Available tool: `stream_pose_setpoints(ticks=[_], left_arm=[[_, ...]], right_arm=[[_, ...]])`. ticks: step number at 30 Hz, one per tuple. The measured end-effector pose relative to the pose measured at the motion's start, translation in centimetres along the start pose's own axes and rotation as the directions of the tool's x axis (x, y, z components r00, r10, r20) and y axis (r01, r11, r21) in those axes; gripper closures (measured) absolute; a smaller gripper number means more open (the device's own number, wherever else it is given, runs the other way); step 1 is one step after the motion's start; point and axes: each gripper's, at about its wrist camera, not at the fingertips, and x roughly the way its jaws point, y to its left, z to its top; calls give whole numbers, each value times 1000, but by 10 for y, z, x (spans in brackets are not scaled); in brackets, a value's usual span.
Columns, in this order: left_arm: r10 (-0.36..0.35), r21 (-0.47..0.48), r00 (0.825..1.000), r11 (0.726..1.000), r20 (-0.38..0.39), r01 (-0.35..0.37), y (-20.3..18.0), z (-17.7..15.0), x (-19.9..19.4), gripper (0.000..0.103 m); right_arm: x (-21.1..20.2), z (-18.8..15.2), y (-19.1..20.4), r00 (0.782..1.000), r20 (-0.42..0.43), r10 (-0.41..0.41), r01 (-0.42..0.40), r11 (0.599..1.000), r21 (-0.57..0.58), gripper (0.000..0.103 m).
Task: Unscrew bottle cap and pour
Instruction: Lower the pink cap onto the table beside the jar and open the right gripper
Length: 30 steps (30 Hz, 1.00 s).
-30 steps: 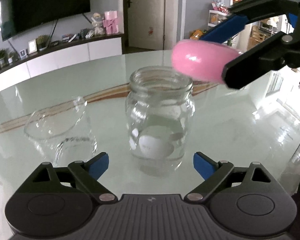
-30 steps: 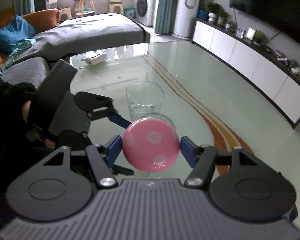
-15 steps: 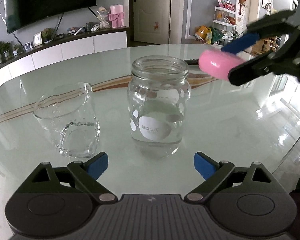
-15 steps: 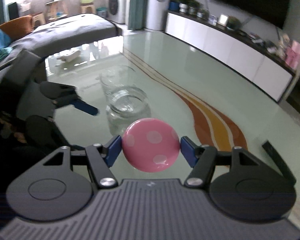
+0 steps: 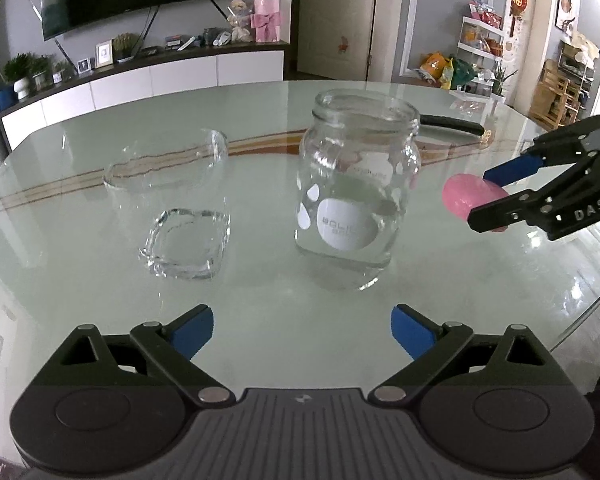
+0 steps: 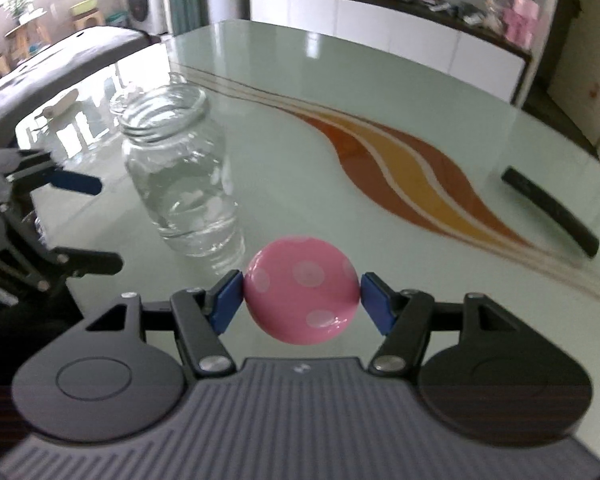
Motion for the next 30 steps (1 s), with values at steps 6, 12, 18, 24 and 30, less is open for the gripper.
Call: stream_pose_setpoints(ticks=[6,12,18,24,30], left_arm=[[-2,-19,1000,1000,1,2,0,2,-2,5],[9,-33,1000,999,1,-9,1,2,-2,5],[25,-40,1000,999,-3,-26,2,1,-3,5],[31,-50,999,998,-7,-31,6,2,-3,4],[41,-55,999,998,-9,-41,7,0,-5,3]], right_arm=[[11,-10,1,999,-15,-33,34,999,41,38],[16,-19,3,999,-16,-38,39,997,69,38],[20,-21,8,998,-6,-64,65,995,77,38],[22,-22,6,998,8,-66,64,991,115,38],[27,-24,9,997,9,-83,81,991,109,37]])
